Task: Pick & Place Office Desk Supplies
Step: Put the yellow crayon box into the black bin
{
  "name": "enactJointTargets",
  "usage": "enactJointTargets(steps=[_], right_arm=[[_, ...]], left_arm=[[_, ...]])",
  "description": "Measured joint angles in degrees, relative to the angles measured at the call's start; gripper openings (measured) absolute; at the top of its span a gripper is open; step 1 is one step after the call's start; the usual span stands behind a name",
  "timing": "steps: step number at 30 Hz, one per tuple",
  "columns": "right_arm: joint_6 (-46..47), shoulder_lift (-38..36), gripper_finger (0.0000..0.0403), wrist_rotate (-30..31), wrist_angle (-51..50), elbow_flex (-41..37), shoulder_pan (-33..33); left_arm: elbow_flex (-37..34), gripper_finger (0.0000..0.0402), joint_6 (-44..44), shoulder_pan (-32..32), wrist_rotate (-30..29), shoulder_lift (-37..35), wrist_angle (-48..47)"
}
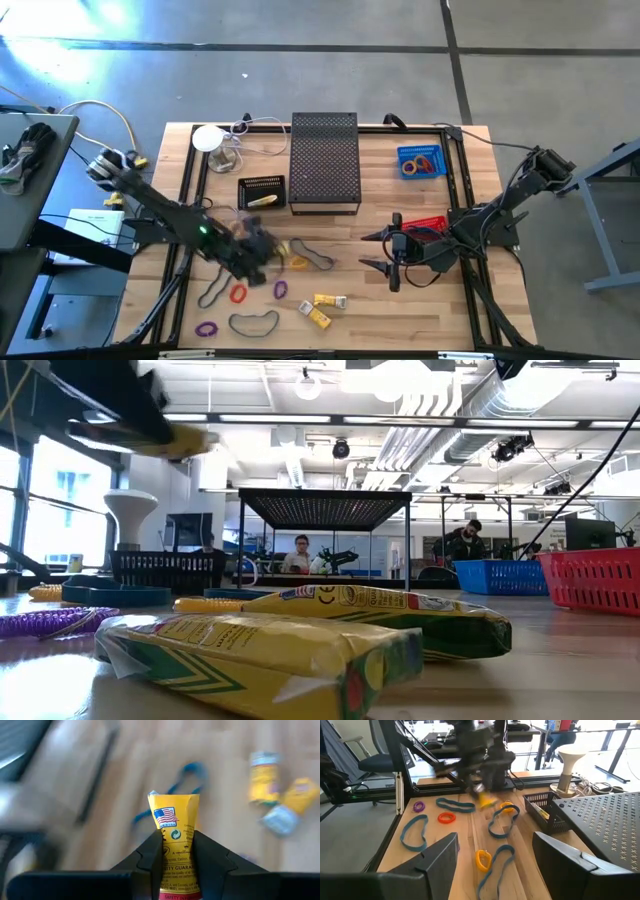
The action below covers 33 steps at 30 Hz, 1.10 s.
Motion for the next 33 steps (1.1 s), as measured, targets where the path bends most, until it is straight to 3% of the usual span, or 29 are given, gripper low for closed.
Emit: enactJointTargets(steps=[4,8,18,21,28,33], right_arm=[[-0.1,0.0,0.0245,0.0,0.0,0.0,0.0],[-0.5,0.0,0.0245,0.3,0.1,0.0,-0.2],[0.0,0.0,0.0245,0.2,0.2,0.0,-0.6],[0.0,0.0,0.0245,-0.4,0.0,0.0,-0.5],[0.0,0.0,0.0245,-2.8,-0.1,0.0,-0.5],[2.9,1.3,0.0245,-3.8,0.0,0.0,-0.5]], left_arm=[[0.0,0.0085,-11.0,3.8,-2.6,-7.6,-15.2],[-0.1,0.0084,-12.7,9.6,-3.2,-10.9,-20.9],[-0.2,0.0084,8.4,27.9,2.6,-9.2,-22.4],[-0.8,0.0084,9.3,31.7,2.6,-8.4,-22.2],[-4.4,0.0084,12.5,35.6,2.8,-8.3,-22.1],[-9.0,0.0084,18.4,37.1,5.5,-8.3,-11.8]])
